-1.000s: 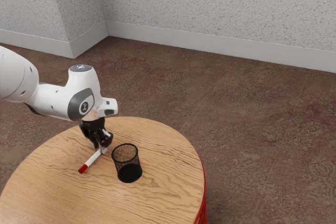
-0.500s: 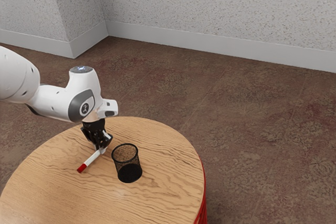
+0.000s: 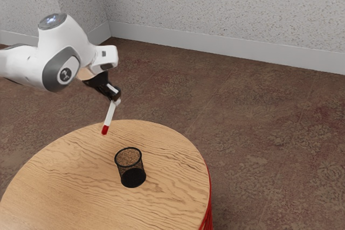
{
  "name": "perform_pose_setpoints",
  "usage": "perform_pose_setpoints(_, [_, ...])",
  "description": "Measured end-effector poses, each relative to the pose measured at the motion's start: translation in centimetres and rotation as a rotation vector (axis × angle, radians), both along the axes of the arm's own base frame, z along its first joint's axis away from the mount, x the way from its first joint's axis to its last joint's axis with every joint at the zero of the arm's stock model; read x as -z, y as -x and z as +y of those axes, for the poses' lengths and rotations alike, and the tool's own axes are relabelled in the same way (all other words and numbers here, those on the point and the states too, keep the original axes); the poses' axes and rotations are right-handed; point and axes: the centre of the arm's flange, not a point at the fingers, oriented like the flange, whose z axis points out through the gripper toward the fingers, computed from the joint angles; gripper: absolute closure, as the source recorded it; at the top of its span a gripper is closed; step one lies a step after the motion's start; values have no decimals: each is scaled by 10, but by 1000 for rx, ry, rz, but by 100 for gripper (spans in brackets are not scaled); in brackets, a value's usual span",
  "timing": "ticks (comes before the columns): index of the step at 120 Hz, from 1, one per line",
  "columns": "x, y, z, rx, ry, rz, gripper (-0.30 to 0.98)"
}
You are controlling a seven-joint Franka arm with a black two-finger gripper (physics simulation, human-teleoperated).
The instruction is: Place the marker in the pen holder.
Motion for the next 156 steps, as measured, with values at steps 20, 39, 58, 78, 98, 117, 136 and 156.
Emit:
perform_pose_setpoints(20, [-17,34,-36,60,-8,-65,69])
perform_pose_setpoints(39, [-13,49,-55,92,-16,-83,69])
perform_pose_setpoints(58, [1,55,-67,114,-21,-68,69])
perform_pose_setpoints(78, [26,49,-81,139,-22,-34,69])
perform_pose_setpoints(98, [44,45,-87,147,-19,-12,69])
perform_pose_setpoints(117, [55,41,-87,144,-14,-2,68])
perform_pose_setpoints(136, [61,39,-87,144,-11,3,51])
perform_pose_setpoints(156, [66,38,-87,141,-8,11,23])
